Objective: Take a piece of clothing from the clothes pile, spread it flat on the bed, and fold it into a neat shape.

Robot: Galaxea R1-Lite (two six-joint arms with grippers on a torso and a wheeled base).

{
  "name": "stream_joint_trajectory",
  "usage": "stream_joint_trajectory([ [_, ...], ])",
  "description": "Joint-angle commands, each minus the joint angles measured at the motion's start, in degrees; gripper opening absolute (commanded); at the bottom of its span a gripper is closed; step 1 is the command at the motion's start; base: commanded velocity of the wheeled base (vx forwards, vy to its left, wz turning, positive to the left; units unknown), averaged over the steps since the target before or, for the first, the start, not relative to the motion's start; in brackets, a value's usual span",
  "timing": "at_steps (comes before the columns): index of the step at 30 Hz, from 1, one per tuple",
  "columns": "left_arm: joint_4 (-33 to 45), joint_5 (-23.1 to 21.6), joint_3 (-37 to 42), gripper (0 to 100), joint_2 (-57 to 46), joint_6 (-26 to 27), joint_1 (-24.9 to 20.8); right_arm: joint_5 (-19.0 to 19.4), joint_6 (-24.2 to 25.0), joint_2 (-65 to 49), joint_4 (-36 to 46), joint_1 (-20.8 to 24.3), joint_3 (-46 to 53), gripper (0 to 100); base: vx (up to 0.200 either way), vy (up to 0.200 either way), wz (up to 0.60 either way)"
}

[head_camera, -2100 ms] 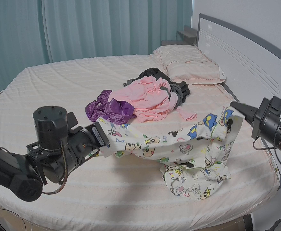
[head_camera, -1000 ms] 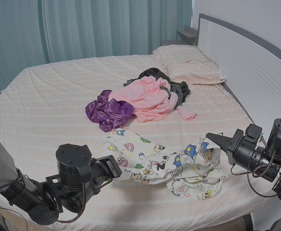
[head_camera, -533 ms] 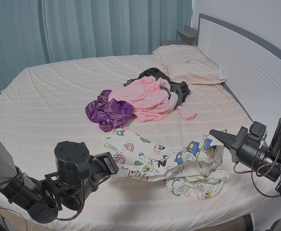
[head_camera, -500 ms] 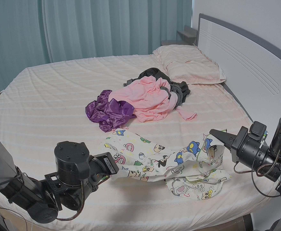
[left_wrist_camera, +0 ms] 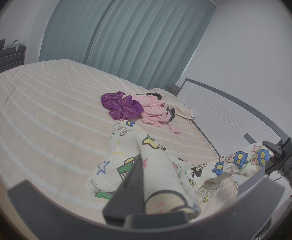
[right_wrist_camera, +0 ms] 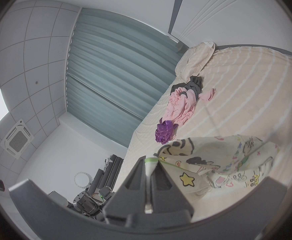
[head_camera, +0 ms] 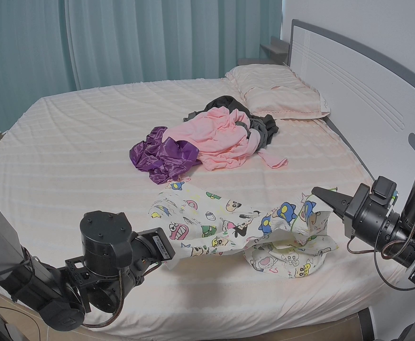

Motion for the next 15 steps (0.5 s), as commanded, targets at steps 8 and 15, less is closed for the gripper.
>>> stream_joint_trajectory([
  [8, -0.72, -0.51, 0.69, 0, -0.33, -0.21, -0.13, 0.03, 0.01, 0.00, -0.02, -0.02, 0.00, 0, 0.000, 0.000, 0.00],
  [15, -0.81, -0.43, 0.34, 0, -0.42, -0.12, -0.13, 0.03, 0.01, 0.26, -0.02, -0.10, 0.00, 0, 0.000, 0.000, 0.00],
])
